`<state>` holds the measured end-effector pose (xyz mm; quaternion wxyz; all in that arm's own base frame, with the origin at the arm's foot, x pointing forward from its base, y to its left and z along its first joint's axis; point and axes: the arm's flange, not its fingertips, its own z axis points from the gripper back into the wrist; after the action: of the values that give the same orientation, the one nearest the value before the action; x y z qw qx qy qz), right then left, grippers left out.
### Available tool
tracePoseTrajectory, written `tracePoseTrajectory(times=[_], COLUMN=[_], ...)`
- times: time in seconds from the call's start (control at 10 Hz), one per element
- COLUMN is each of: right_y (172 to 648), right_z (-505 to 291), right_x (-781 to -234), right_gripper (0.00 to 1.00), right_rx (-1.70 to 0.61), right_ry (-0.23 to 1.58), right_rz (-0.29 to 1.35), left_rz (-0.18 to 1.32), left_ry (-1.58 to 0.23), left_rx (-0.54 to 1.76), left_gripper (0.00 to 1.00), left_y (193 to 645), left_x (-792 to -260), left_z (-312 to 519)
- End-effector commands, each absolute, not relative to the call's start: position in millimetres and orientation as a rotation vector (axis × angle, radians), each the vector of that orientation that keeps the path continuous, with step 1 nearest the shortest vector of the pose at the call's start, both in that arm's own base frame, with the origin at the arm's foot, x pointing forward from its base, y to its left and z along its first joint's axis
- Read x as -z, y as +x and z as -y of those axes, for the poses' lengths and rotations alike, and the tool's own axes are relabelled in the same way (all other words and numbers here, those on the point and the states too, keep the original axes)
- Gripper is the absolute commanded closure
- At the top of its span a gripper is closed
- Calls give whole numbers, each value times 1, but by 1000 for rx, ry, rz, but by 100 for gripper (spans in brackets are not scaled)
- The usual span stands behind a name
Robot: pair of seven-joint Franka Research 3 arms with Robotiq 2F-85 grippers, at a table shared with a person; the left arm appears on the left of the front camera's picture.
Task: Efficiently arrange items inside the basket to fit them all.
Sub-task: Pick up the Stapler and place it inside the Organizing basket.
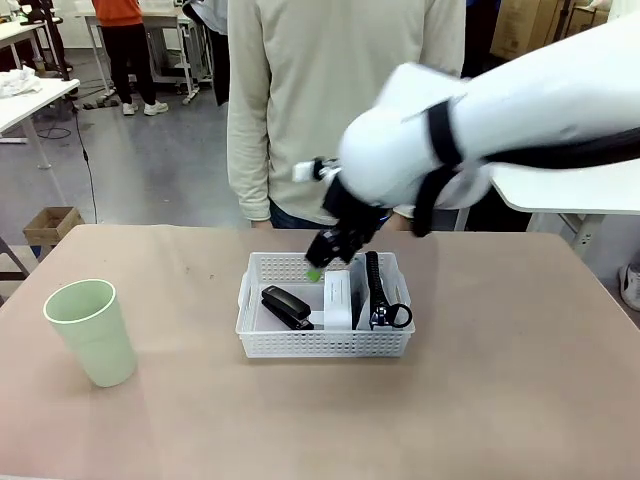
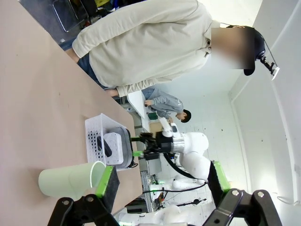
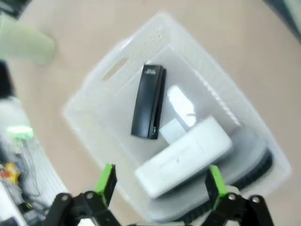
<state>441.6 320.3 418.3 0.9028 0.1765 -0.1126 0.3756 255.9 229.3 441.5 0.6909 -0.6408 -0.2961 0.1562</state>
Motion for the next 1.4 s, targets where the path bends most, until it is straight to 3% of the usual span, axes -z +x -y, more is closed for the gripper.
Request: tracePoseTrajectory(times=[0.0,0.4,0.7,0.8,0.9,1.3], right_y=[398,367,335,330,328,328], right_z=[-207,-15,69,76,62,62], right_x=[-435,-407,-358,-340,-377,-377], right_gripper=[0,0,0,0,0,0], right_rx=[-586,-84,-57,47,-49,-49], right_ry=[589,1164,1534,1533,1414,1414], right_rz=[233,153,173,162,128,128], left_rz=[669,669,669,669,669,669], left_ry=[-1437,-1437,-1437,-1437,-1437,-1437], left_rx=[-329,-329,-329,-329,-329,-329], left_gripper=[0,0,0,0,0,0], left_y=[255,255,255,255,255,255], left_x=[-442,-442,-442,-442,-442,-442], left_z=[-230,-230,-230,-230,-230,-230])
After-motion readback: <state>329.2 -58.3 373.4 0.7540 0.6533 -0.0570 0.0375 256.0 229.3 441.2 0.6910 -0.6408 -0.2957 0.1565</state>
